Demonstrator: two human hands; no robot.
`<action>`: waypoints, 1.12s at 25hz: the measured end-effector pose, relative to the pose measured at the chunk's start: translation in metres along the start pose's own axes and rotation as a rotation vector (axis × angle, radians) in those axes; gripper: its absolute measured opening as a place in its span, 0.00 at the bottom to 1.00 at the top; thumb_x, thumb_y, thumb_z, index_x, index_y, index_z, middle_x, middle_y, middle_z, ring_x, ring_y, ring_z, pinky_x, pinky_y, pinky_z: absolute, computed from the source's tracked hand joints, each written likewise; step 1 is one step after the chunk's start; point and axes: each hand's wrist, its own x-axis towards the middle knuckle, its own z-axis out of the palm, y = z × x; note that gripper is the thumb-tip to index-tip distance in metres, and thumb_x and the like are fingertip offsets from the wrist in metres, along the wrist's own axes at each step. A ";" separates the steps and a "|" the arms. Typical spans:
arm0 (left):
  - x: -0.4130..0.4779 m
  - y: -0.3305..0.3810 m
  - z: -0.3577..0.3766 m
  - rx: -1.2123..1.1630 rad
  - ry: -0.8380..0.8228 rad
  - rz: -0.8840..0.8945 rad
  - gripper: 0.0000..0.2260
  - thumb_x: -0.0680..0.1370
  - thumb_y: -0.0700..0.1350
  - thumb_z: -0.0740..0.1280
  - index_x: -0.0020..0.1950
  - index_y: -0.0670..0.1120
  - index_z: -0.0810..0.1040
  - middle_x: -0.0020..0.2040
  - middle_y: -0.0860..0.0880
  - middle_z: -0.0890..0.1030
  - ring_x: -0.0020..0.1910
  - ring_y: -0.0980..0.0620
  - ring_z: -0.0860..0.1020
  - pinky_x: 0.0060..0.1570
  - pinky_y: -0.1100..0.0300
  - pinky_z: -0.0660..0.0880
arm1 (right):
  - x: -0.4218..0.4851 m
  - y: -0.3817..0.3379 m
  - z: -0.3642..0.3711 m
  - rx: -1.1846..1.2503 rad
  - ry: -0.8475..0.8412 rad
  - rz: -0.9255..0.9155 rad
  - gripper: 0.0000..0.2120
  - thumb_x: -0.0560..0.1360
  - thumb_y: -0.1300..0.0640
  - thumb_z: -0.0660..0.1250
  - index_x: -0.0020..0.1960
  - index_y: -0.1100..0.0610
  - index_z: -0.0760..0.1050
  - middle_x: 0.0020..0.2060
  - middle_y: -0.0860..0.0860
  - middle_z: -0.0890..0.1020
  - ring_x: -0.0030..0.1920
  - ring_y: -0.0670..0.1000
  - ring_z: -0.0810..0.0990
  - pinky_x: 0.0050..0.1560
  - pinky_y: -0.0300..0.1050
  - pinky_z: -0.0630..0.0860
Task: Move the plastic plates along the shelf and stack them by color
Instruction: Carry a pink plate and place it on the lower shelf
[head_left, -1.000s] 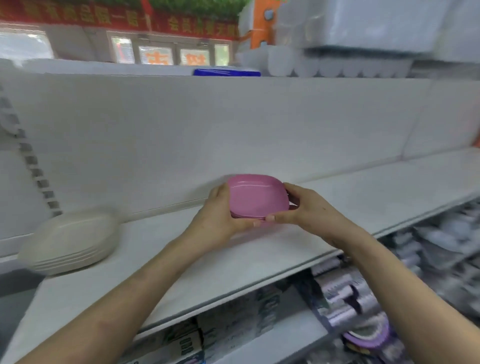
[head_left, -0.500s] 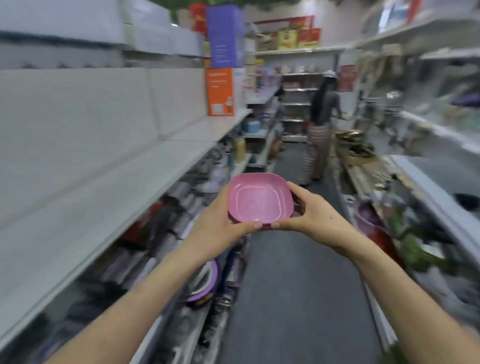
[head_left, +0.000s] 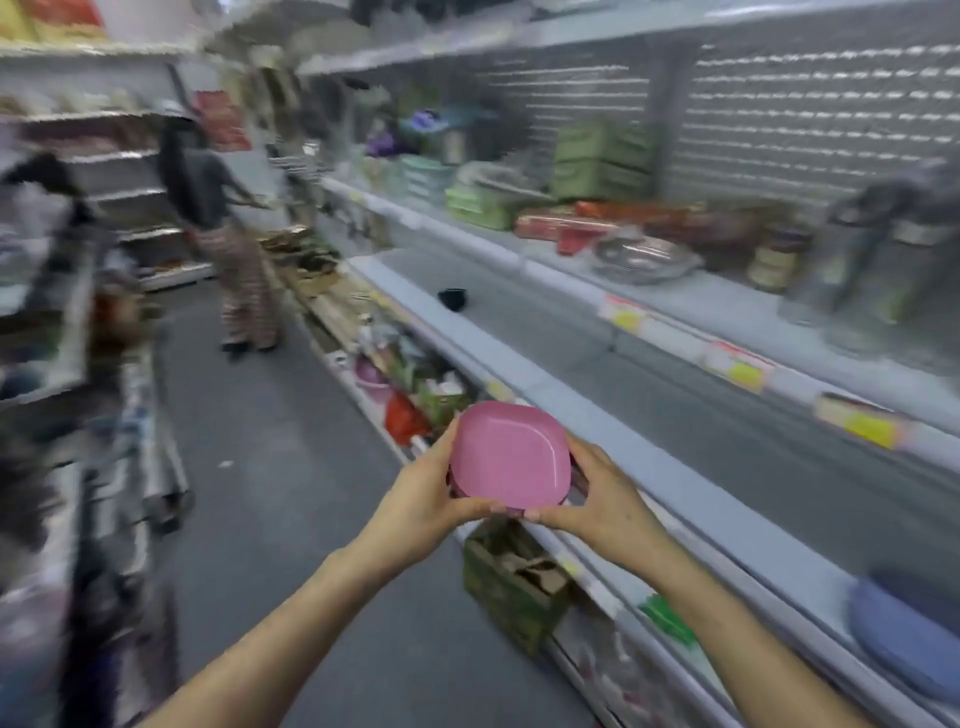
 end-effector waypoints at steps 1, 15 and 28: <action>0.015 0.005 0.026 -0.024 -0.056 0.035 0.42 0.68 0.62 0.80 0.73 0.75 0.57 0.63 0.70 0.75 0.62 0.68 0.76 0.55 0.71 0.73 | -0.012 0.019 -0.018 -0.028 0.043 0.032 0.49 0.62 0.39 0.84 0.77 0.35 0.63 0.67 0.35 0.69 0.69 0.39 0.73 0.70 0.42 0.73; 0.129 0.067 0.278 -0.224 -0.573 0.274 0.39 0.73 0.52 0.79 0.74 0.71 0.60 0.67 0.68 0.73 0.65 0.64 0.75 0.56 0.74 0.72 | -0.131 0.172 -0.162 -0.229 0.444 0.411 0.48 0.61 0.32 0.79 0.76 0.35 0.62 0.66 0.39 0.70 0.64 0.41 0.72 0.55 0.21 0.65; 0.193 0.037 0.389 -0.222 -0.762 0.292 0.41 0.72 0.54 0.79 0.78 0.63 0.60 0.71 0.62 0.71 0.69 0.61 0.73 0.67 0.55 0.75 | -0.122 0.252 -0.176 -0.374 0.554 0.699 0.45 0.62 0.34 0.76 0.74 0.48 0.68 0.63 0.49 0.77 0.63 0.52 0.75 0.62 0.50 0.75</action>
